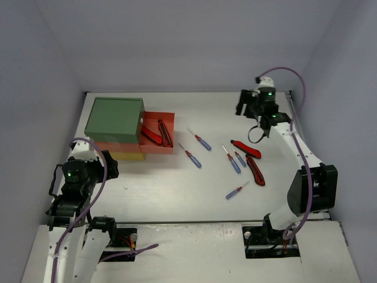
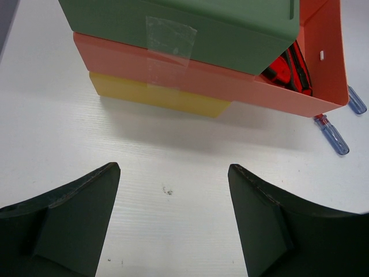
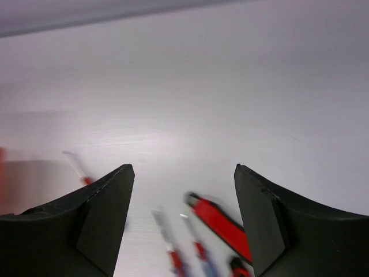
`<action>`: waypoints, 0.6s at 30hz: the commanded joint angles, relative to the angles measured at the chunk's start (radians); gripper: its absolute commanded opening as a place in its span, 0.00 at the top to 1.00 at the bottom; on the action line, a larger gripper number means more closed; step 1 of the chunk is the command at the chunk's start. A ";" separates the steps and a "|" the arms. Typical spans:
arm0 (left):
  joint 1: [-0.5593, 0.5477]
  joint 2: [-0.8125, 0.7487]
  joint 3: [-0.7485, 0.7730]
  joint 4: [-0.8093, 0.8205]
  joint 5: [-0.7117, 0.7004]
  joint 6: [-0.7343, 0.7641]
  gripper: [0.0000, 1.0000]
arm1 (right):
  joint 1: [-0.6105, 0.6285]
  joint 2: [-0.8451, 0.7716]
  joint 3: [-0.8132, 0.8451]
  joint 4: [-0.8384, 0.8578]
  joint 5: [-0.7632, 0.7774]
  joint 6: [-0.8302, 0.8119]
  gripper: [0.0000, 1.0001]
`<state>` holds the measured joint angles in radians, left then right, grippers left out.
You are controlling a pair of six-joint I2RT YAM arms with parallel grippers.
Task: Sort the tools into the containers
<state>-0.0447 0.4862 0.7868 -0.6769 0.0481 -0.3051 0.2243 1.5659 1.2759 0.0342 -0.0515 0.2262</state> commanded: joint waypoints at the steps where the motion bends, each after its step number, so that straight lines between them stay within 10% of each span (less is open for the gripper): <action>1: 0.008 0.008 0.006 0.053 0.010 -0.016 0.27 | -0.181 -0.068 -0.151 -0.099 -0.104 -0.120 0.32; 18: 0.006 0.011 0.006 0.051 0.019 -0.017 0.27 | -0.269 0.089 -0.201 -0.181 -0.164 -0.184 0.27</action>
<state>-0.0448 0.4881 0.7868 -0.6769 0.0566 -0.3088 -0.0567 1.6343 1.0549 -0.1546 -0.1942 0.0785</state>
